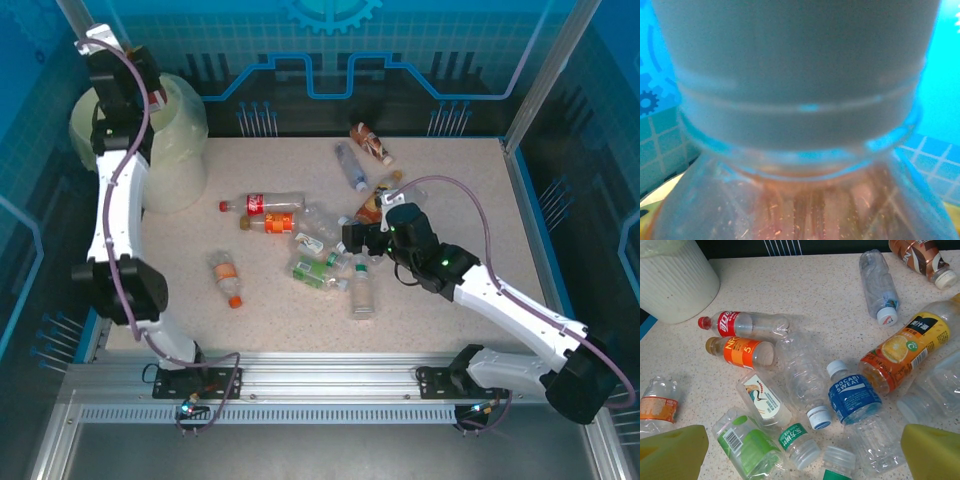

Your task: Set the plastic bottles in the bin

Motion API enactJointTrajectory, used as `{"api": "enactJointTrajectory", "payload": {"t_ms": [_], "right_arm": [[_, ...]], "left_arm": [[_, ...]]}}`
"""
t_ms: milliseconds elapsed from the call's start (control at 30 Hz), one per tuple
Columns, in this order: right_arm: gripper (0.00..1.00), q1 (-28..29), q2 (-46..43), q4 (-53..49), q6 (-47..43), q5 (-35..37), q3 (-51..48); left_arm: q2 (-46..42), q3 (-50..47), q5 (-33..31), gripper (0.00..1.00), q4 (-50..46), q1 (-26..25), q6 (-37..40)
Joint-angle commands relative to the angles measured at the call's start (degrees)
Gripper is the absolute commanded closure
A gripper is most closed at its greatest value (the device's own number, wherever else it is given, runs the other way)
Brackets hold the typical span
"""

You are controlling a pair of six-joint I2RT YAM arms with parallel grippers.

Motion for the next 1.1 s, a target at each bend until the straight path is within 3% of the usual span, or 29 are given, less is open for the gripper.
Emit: {"api": "enactJointTrajectory", "payload": {"t_ms": [0,133,400,733,1067], "right_arm": [[0.00,-0.85,-1.43,-0.28,0.79,1.32,-0.37],[0.00,-0.95,-2.19,-0.24,0.97,1.42,-0.75],[0.00,-1.06,-4.00,-0.62,1.85,2.26,-2.73],[0.00,-1.09,-3.45,-0.85,1.50,1.32,-1.87],[0.00,-1.05,-1.13,-1.42,1.23,-1.41,0.15]], "left_arm": [[4.57,7.06,6.31,0.40,-5.56,2.87,-1.81],[11.74,13.90,21.33,0.40,-8.50,6.47,-4.81],[26.30,31.98,30.22,0.41,-19.34,8.85,-4.92],[27.36,28.27,41.65,0.40,-21.77,8.39,-8.29],[23.15,18.30,42.54,0.35,-20.48,3.05,-16.34]]}}
